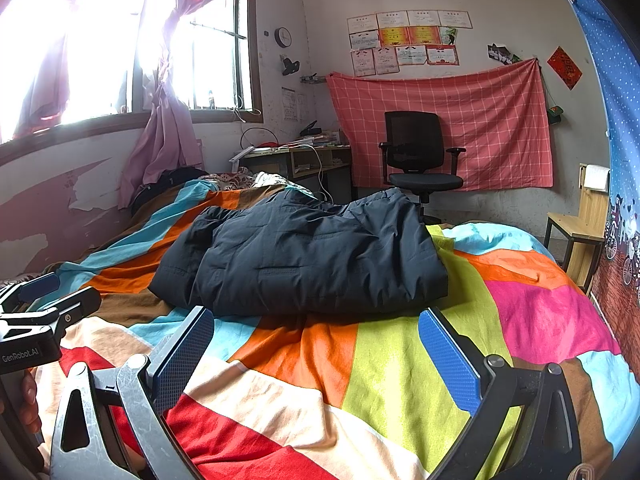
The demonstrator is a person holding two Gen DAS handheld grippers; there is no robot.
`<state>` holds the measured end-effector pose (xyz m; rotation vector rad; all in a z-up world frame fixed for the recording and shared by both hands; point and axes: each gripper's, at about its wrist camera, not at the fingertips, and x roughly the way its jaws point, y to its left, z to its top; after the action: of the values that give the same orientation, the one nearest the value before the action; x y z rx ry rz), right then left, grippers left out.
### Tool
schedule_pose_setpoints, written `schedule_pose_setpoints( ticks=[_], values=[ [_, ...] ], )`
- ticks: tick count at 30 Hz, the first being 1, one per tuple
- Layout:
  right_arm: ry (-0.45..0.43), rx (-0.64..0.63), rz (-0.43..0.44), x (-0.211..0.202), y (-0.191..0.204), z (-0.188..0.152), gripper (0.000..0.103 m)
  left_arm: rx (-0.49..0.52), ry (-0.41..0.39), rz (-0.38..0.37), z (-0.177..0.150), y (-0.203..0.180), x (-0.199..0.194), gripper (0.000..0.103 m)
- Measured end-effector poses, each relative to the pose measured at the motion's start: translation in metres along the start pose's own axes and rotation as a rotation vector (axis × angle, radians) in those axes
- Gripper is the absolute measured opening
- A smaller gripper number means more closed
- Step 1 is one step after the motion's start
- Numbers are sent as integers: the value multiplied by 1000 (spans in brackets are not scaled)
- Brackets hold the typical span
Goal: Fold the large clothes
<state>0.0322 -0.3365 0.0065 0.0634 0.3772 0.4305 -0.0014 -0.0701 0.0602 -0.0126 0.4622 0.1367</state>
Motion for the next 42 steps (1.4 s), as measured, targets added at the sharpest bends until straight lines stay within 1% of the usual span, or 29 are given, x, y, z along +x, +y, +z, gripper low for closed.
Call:
schedule_pose_setpoints(
  ticks=[42],
  values=[
    [0, 2, 0, 0, 0, 0, 103, 1, -2, 2, -2, -3, 0, 101]
  ],
)
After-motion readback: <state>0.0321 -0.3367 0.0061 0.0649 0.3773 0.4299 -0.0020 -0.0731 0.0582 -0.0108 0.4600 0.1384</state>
